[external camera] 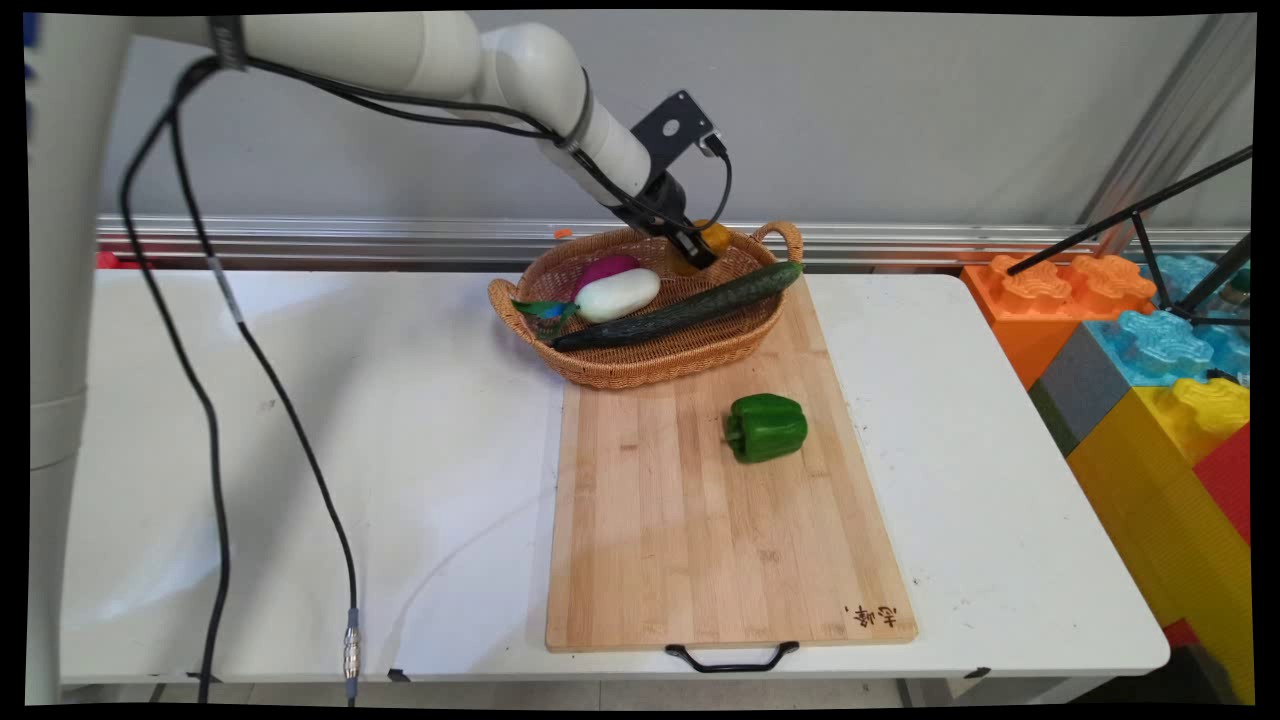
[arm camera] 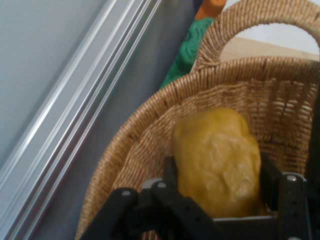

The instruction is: Place the picked object in the vegetable basket

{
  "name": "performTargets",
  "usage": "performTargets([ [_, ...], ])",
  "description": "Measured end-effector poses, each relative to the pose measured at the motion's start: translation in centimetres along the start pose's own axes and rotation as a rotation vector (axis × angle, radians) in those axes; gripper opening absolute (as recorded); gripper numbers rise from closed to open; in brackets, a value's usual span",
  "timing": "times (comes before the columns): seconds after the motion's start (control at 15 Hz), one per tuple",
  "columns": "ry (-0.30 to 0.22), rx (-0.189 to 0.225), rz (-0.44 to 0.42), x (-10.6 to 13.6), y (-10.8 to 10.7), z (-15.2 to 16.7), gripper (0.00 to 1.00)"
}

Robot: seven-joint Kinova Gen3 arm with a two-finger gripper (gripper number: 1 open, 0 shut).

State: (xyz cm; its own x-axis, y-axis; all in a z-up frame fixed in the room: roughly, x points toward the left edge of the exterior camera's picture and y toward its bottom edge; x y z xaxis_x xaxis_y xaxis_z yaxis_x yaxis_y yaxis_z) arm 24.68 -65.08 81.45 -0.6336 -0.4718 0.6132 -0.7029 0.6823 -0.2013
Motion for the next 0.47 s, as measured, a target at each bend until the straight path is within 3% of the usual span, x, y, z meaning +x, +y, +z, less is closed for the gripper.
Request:
performTargets([
  [0.2, 0.004, -0.009, -0.015, 0.1, -0.4, 1.6, 0.0],
  [0.27, 0.006, -0.015, -0.016, 0.3, -0.5, 1.9, 1.0],
  [0.47, 0.023, -0.035, -0.014, 0.9, -0.4, 1.6, 1.0],
])
